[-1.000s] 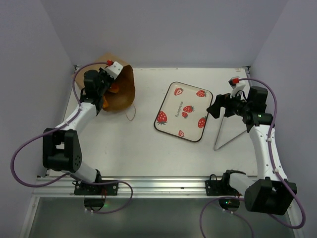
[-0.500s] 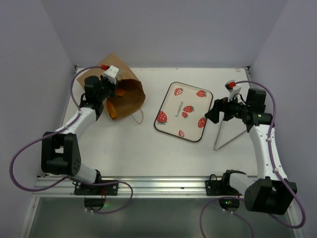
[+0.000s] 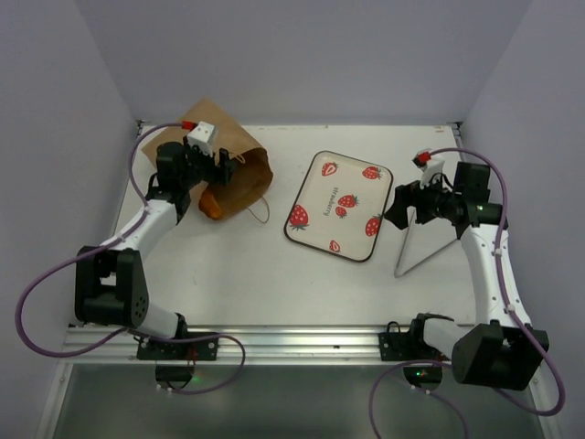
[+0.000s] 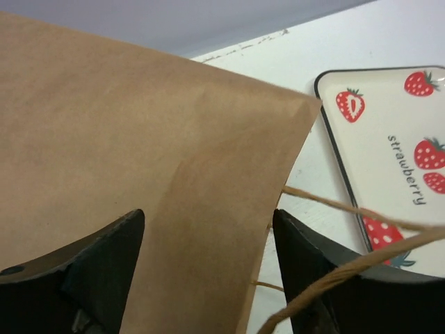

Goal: Take the fake bread out of the paper bag

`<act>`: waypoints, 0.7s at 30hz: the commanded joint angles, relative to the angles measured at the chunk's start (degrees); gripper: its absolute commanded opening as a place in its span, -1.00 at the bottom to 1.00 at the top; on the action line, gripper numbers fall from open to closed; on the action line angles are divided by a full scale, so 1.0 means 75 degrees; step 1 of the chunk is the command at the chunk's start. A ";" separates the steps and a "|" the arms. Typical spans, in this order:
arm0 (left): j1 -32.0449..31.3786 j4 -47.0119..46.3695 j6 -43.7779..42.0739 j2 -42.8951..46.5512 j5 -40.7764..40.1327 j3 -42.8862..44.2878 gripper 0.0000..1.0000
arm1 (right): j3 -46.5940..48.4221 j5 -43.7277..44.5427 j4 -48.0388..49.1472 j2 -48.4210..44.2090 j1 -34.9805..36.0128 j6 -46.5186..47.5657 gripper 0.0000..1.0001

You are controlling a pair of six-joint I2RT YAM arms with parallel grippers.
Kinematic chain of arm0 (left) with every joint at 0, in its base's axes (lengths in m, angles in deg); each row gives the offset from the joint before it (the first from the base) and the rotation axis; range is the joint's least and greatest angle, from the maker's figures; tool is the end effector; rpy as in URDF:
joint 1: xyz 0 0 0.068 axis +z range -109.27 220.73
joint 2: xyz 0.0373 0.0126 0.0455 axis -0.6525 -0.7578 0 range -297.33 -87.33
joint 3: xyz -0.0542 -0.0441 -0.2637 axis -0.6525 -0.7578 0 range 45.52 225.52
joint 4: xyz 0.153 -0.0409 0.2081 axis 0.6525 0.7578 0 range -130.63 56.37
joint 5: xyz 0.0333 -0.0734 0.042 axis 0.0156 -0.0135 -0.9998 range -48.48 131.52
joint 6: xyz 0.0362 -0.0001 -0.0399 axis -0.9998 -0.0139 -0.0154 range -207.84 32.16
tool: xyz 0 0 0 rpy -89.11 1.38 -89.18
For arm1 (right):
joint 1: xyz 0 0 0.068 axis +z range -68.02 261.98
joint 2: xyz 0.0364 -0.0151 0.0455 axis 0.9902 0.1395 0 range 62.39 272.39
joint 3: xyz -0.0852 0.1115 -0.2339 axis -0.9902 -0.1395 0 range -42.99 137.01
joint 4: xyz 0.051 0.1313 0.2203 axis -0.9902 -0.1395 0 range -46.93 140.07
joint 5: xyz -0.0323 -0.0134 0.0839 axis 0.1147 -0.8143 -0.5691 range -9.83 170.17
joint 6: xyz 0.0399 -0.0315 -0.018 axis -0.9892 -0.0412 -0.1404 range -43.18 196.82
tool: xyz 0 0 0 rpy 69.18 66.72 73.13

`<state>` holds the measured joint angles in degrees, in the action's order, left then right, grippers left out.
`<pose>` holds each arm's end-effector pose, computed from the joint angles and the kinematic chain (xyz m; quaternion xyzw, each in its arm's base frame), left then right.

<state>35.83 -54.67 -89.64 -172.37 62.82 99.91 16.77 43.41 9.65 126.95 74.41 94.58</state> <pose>0.3389 -0.0420 0.2726 0.1563 0.7802 -0.1640 0.5831 0.2289 -0.0088 0.3185 -0.1975 0.8633 0.2052 0.4166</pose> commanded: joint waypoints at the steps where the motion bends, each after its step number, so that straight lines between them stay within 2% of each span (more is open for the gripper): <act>1: -0.0025 0.0009 0.0393 0.0544 0.0067 -0.0021 0.62 | 0.0398 0.1403 -0.0235 0.0088 -0.0057 0.0293 0.97; 2: -0.0060 -0.0002 0.0370 0.0615 0.0066 -0.0056 0.89 | 0.0433 0.1571 -0.0293 0.0181 -0.0057 0.0269 0.97; 3: -0.0084 -0.0037 0.0358 0.0743 0.0055 -0.0103 0.99 | 0.0433 0.1746 -0.0305 0.0217 -0.0045 0.0176 0.97; 9: -0.0178 -0.0050 0.0369 0.1118 0.0348 -0.0209 0.99 | 0.0328 0.2157 -0.0224 0.0544 -0.0045 -0.0397 0.97; 16: -0.0307 0.0185 0.0404 0.1798 0.0277 -0.0198 0.99 | 0.0305 0.4429 0.0092 0.1223 -0.0045 -0.1288 0.98; 21: -0.0365 0.0208 0.0486 0.2313 0.0149 -0.0326 0.99 | 0.0480 0.5251 -0.0281 0.1985 -0.0045 -0.1407 0.97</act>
<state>33.60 -52.99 -87.20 -158.01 64.18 98.41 17.95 75.19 8.91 139.23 74.30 86.36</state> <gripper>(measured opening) 0.994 0.987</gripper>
